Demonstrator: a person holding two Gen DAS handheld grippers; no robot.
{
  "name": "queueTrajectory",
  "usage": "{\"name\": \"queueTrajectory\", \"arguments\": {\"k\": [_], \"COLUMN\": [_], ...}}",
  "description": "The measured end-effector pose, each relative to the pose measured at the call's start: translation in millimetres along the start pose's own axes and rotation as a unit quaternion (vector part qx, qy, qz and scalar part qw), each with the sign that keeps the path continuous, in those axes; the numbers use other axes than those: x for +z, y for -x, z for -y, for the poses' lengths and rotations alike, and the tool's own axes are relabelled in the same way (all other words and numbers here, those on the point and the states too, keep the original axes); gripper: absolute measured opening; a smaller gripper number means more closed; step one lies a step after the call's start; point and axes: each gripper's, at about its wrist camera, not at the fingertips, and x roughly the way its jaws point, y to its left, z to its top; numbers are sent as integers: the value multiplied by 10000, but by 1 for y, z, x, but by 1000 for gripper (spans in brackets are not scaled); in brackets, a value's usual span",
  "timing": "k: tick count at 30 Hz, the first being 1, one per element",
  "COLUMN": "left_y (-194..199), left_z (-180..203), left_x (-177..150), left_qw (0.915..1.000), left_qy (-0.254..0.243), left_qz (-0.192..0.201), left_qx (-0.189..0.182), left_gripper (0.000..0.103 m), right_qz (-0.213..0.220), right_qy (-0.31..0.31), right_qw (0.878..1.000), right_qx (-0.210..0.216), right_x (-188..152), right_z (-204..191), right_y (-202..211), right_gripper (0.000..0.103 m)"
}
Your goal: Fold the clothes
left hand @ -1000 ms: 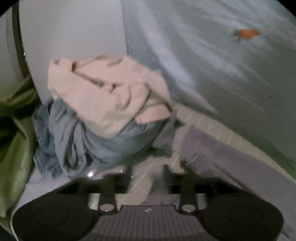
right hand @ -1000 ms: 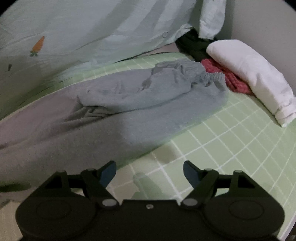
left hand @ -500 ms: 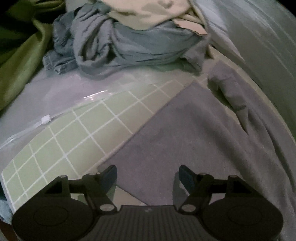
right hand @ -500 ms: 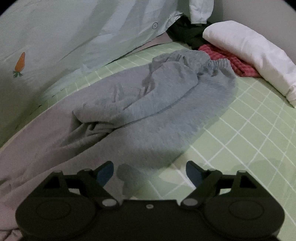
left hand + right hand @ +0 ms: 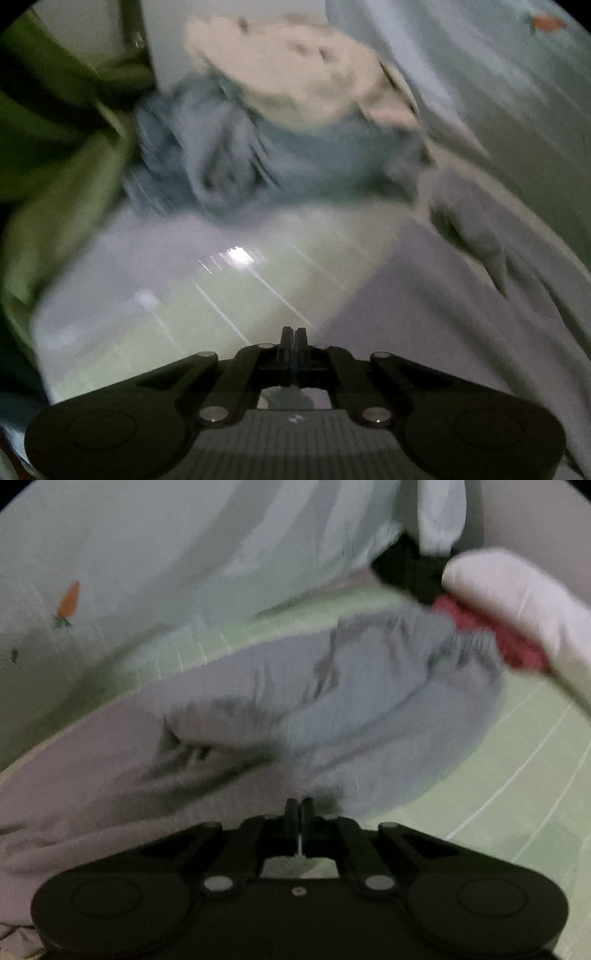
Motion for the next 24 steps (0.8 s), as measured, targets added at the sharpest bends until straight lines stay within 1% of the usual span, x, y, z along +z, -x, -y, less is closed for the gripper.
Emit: {"name": "queueTrajectory", "arguments": {"k": [3, 5, 7, 8, 9, 10, 11, 12, 13, 15, 17, 18, 19, 20, 21, 22, 23, 24], "left_y": [15, 19, 17, 14, 12, 8, 6, 4, 2, 0, -3, -5, -8, -10, -12, -15, -17, -20], "left_z": [-25, -38, -43, -41, -39, -34, -28, -21, -14, -4, 2, 6, 9, 11, 13, 14, 14, 14], "left_x": [15, 16, 10, 2, -6, -15, -25, -34, -44, -52, -54, -54, -54, -53, -52, -51, -50, -49], "left_qw": [9993, 9994, 9996, 9991, 9982, 9970, 9958, 9945, 9933, 9913, 9897, 9892, 9886, 9888, 9889, 9885, 9878, 9874], "left_qy": [16, -43, 14, 34, 52, -9, -84, -157, -195, -214, -233, -246, -260, -271, -266, -241, -213, -196], "left_qz": [319, 335, 77, -91, -260, -405, -526, -626, -698, -797, -856, -888, -920, -936, -953, -980, -1025, -1065], "left_qx": [170, 19, -279, -410, -540, -653, -748, -831, -900, -1022, -1122, -1144, -1166, -1130, -1111, -1129, -1153, -1152], "left_gripper": [0, 0, 1, 1, 3, 14, 21, 35, 44, 49, 56, 61, 61, 61, 61, 62, 62, 63], "right_qz": [476, 697, 766, 716, 635, 519, 378, 273, 197, 86, 5, -37, -79, -121, -131, -134, -138, -132], "right_qy": [146, 231, 290, 281, 257, 201, 68, -81, -243, -518, -608, -604, -609, -616, -648, -684, -720, -744], "right_qw": [9987, 9971, 9964, 9968, 9974, 9982, 9990, 9993, 9993, 9984, 9979, 9978, 9977, 9976, 9974, 9971, 9969, 9967], "right_qx": [-118, -176, -219, -228, -219, -222, -237, -233, -219, -213, -244, -259, -274, -288, -292, -293, -295, -283], "right_x": [13, 21, 25, 23, 20, 16, 11, 8, 3, -5, -13, -16, -18, -19, -19, -19, -20, -20], "right_z": [7, 15, 25, 31, 36, 41, 47, 51, 55, 61, 62, 61, 61, 60, 61, 62, 63, 63], "right_y": [38, 62, 78, 80, 79, 76, 73, 70, 68, 65, 64, 63, 62, 61, 60, 59, 58, 59], "right_gripper": [1, 1, 1, 1, 1, 1, 2, 2, 2, 3, 4, 8, 10, 20, 39, 48, 60, 65]}}
